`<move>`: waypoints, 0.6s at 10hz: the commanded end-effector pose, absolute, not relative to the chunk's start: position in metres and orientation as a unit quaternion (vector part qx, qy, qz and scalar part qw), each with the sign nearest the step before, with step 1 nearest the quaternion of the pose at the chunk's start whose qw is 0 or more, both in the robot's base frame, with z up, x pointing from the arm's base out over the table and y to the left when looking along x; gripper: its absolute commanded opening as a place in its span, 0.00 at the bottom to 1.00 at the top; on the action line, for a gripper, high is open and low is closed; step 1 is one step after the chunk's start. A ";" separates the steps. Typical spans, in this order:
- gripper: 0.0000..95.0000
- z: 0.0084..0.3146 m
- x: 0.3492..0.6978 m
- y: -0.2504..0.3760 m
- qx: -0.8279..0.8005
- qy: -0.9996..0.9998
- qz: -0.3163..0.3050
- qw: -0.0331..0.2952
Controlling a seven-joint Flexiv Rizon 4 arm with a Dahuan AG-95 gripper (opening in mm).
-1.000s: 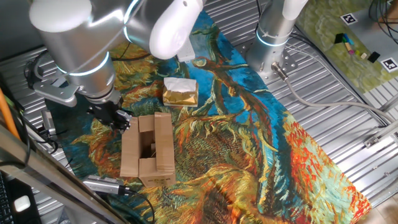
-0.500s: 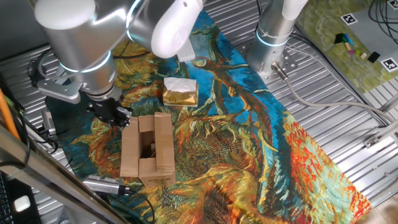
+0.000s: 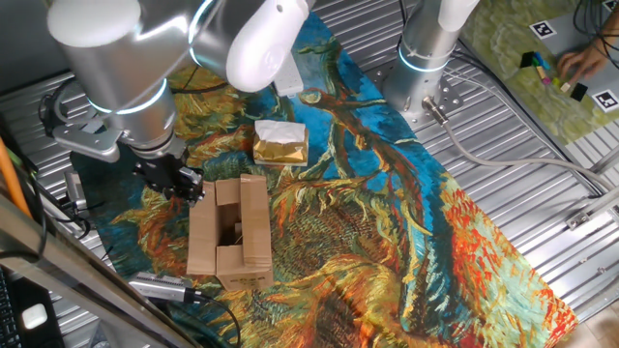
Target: Cover the box
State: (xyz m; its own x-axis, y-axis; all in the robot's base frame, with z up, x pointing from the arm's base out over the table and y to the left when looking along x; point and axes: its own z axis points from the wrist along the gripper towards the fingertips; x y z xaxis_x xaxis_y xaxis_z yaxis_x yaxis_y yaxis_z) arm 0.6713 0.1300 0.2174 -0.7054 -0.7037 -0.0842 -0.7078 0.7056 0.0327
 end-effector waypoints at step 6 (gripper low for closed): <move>0.60 0.218 0.670 0.131 -0.334 0.942 0.006 0.029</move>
